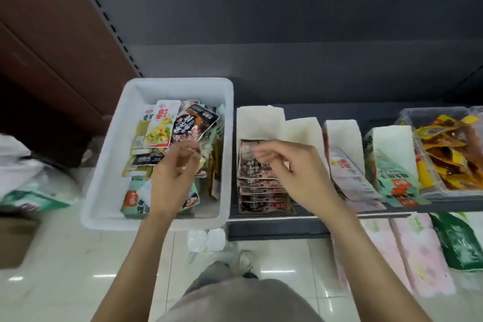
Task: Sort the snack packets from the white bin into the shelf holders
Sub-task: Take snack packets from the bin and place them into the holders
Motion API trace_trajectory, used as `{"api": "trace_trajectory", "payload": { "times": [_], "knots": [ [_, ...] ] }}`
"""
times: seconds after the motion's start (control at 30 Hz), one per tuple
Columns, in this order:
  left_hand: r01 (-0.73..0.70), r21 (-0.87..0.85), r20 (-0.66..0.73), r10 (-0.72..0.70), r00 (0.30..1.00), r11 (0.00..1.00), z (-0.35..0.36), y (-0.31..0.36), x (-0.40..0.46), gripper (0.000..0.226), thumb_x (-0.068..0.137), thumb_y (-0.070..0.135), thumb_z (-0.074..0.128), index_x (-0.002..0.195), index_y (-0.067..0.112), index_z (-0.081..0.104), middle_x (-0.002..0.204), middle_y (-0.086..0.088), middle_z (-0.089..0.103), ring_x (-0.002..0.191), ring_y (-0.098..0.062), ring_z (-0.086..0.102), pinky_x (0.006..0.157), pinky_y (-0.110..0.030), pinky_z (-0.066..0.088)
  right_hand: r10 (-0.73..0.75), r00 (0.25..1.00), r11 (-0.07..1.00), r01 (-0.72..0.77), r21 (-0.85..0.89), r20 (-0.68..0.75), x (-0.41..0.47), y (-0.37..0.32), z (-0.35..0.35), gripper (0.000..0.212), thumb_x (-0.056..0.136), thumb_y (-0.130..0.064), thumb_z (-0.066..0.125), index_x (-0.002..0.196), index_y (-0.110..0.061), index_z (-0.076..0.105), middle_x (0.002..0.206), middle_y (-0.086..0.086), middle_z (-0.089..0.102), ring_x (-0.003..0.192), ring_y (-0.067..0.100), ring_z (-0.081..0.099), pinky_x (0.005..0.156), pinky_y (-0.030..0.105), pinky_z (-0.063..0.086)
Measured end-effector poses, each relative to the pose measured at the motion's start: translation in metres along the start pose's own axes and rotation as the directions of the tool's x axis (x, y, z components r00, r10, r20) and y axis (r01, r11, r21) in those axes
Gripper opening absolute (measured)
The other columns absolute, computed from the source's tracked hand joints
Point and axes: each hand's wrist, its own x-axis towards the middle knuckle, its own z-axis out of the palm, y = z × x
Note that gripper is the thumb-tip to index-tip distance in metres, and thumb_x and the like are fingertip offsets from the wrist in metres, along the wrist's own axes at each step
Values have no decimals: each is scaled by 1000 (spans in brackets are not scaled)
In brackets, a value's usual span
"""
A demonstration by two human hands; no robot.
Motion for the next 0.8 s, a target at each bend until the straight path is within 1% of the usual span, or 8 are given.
{"api": "trace_trajectory", "payload": {
  "times": [0.1,0.23,0.33,0.43,0.53,0.67,0.73,0.8],
  "knots": [
    [58,234,-33,-52,998,970,-26,-40,-1,28,81,8,70,108,11,64,97,4,65,87,-19,62,70,-8,41,-42,980,995,59,-83,196,29,-13,53,29,92,-7,51,113,-18,68,109,-5,69,92,2,62,85,22,50],
    [24,448,35,-44,998,894,-39,-76,4,48,73,11,76,119,10,61,115,-13,62,105,-35,54,87,-42,44,-32,920,937,163,-309,390,65,-18,118,42,94,-12,50,136,-19,50,143,0,45,128,15,43,105,26,34],
    [-33,540,49,7,999,841,-41,-86,15,54,76,20,73,127,16,57,132,-6,55,123,-31,46,105,-48,33,-39,930,820,238,-520,364,96,-8,149,54,90,-10,58,141,-18,42,151,6,32,141,24,24,116,38,20],
    [-10,579,132,-82,988,815,-41,-91,27,56,88,32,60,140,24,42,149,2,36,140,-21,27,116,-46,8,3,913,687,295,-664,407,129,4,166,67,88,-9,61,146,-19,30,157,6,20,146,23,10,119,45,12],
    [20,603,206,-180,962,797,-39,-102,32,56,93,40,48,145,24,32,153,6,28,141,-15,23,117,-39,5,49,867,605,368,-706,495,150,9,172,63,88,-9,59,144,-20,33,152,5,32,141,23,27,113,43,26],
    [104,368,179,-180,967,924,-46,-104,36,50,95,48,41,136,21,46,143,1,46,132,-19,41,111,-40,29,-184,854,575,496,-651,487,141,-9,149,30,89,-15,59,118,-20,60,116,1,67,106,21,62,82,36,51],
    [249,25,58,-250,967,968,-55,-84,30,50,96,53,38,130,20,54,129,1,58,119,-16,52,100,-35,41,-435,855,635,513,-578,281,128,-13,132,33,79,-5,70,109,-19,70,103,-1,73,92,19,69,73,34,57],
    [305,-263,-4,-317,948,915,-64,-57,22,50,95,55,36,128,25,56,121,12,62,114,-6,54,96,-27,41,-581,814,680,493,-543,11,113,-12,119,35,75,-2,75,106,-17,73,97,-2,74,87,17,71,68,34,59]
  ]
}}
